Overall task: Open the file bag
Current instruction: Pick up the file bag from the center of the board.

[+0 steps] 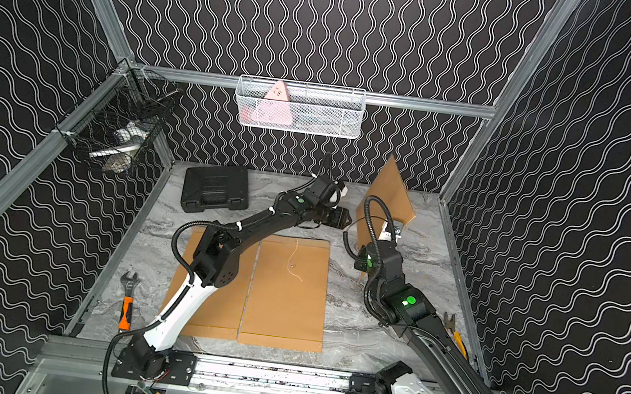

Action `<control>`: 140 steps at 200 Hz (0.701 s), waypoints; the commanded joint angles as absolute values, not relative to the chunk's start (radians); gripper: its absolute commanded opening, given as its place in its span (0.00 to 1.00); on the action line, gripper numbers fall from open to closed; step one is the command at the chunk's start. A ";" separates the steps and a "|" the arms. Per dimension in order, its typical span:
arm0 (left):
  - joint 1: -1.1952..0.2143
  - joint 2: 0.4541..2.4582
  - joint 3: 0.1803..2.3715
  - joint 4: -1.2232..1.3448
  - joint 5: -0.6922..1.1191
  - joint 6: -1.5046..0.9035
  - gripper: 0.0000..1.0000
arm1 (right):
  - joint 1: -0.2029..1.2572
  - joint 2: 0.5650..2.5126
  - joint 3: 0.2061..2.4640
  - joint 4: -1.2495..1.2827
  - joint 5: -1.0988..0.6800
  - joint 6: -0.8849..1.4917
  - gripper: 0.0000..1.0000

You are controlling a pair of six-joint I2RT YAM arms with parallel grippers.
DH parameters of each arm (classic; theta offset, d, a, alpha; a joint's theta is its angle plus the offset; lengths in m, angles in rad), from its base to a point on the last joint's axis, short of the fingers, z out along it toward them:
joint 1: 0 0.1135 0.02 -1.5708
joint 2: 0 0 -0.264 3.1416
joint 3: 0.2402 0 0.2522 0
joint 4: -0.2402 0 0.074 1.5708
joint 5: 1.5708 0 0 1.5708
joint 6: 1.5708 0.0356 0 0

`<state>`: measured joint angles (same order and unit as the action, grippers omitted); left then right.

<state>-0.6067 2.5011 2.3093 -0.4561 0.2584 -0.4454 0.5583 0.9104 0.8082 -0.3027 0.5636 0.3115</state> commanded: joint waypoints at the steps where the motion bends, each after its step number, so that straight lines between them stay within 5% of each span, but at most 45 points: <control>1: -0.564 2.132 2.283 -0.474 0.336 -0.499 0.59 | 0.605 0.916 0.832 -0.290 0.678 0.189 0.00; 140: -0.293 1.750 2.091 -0.408 0.478 -0.653 0.63 | 0.940 1.058 0.911 -0.166 0.942 -0.082 0.00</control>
<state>-0.3313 2.4737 2.0743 -0.4549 0.4118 -0.5800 0.9134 1.0431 0.8982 -0.2306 0.8925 -0.0303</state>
